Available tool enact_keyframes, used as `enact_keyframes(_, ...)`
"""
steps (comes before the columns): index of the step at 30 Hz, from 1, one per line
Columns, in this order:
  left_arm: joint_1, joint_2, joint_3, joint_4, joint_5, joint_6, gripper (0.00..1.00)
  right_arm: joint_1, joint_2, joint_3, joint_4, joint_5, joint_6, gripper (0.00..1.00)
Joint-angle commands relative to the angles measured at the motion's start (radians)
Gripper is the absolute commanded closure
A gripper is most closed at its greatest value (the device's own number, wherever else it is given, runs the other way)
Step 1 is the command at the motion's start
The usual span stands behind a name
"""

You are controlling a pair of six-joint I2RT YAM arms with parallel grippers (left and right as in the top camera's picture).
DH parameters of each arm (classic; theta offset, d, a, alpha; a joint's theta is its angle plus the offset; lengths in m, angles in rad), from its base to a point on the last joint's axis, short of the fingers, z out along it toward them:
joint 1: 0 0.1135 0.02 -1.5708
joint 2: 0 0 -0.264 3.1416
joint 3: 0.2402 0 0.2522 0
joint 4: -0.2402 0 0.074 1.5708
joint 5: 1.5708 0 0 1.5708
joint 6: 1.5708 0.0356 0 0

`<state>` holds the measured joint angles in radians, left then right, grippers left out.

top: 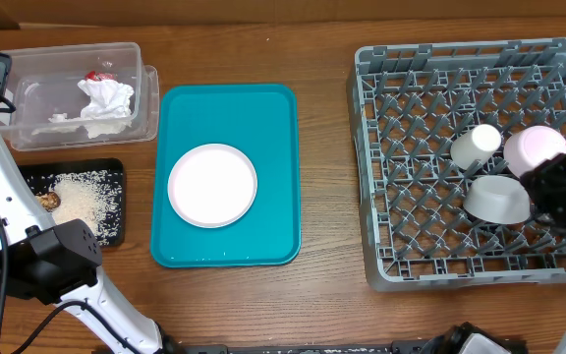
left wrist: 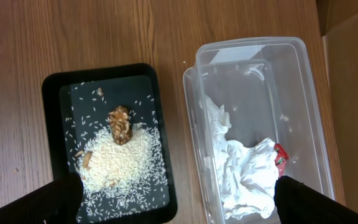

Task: Sort waste into correct bins and load items into the dishwasher
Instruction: 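Release the bowl and lift the right gripper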

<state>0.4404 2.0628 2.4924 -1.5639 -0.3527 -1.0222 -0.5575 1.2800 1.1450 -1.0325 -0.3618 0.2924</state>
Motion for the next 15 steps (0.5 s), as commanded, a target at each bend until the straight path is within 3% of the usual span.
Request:
enact_keyframes(1, -0.002, 0.005, -0.004, -0.001, -0.019, -0.010, 0.00, 0.064, 0.067, -0.018, 0.022, 0.146, 0.033, 0.96)
enact_keyframes(6, -0.002, 0.005, -0.004, -0.001, -0.020, -0.010, 0.00, 0.109, 0.171, -0.019, 0.019, 0.232, 0.080, 0.96)
enact_keyframes(15, -0.002, 0.005, -0.004, -0.001, -0.020, -0.010, 0.00, 0.108, 0.158, -0.008, -0.074, 0.343, 0.211, 0.96)
